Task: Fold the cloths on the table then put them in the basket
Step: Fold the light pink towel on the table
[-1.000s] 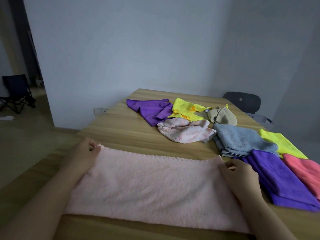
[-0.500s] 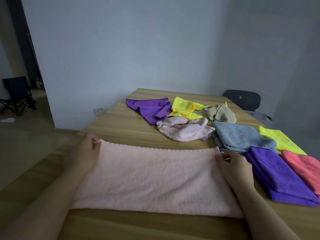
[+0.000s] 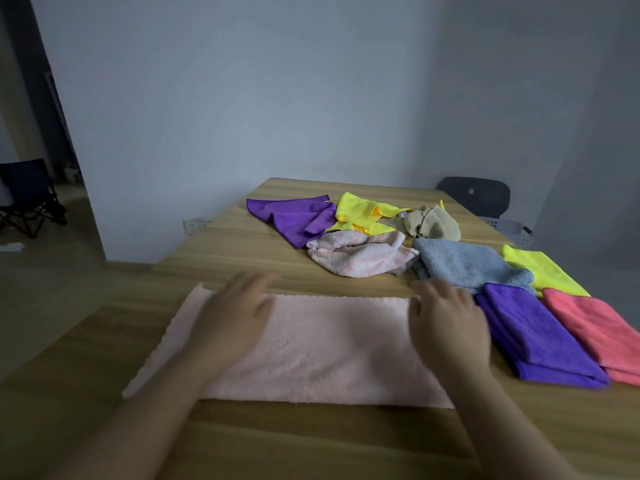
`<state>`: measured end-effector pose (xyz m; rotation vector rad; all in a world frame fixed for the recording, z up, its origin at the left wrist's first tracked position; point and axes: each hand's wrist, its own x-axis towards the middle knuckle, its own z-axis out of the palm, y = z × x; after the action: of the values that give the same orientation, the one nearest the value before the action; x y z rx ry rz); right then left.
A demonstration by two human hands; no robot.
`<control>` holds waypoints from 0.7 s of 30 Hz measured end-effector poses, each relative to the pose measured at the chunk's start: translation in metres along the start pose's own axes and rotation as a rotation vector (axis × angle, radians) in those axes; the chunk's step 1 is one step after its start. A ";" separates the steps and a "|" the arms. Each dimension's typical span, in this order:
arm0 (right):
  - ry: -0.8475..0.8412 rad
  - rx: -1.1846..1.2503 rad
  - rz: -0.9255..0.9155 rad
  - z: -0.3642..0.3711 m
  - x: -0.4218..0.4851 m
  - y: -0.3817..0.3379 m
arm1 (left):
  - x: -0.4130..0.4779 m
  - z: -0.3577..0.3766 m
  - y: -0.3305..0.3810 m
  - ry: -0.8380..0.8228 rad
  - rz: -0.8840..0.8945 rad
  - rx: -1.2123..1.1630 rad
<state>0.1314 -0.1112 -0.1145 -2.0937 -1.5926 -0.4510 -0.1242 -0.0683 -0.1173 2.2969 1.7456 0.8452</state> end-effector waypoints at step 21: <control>-0.417 0.041 0.158 -0.001 -0.049 0.002 | -0.032 -0.004 -0.040 -0.425 -0.185 0.384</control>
<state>0.1199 -0.1518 -0.1401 -2.3684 -1.6136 0.0804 -0.1655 -0.0860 -0.1422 2.2509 1.9936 -0.0229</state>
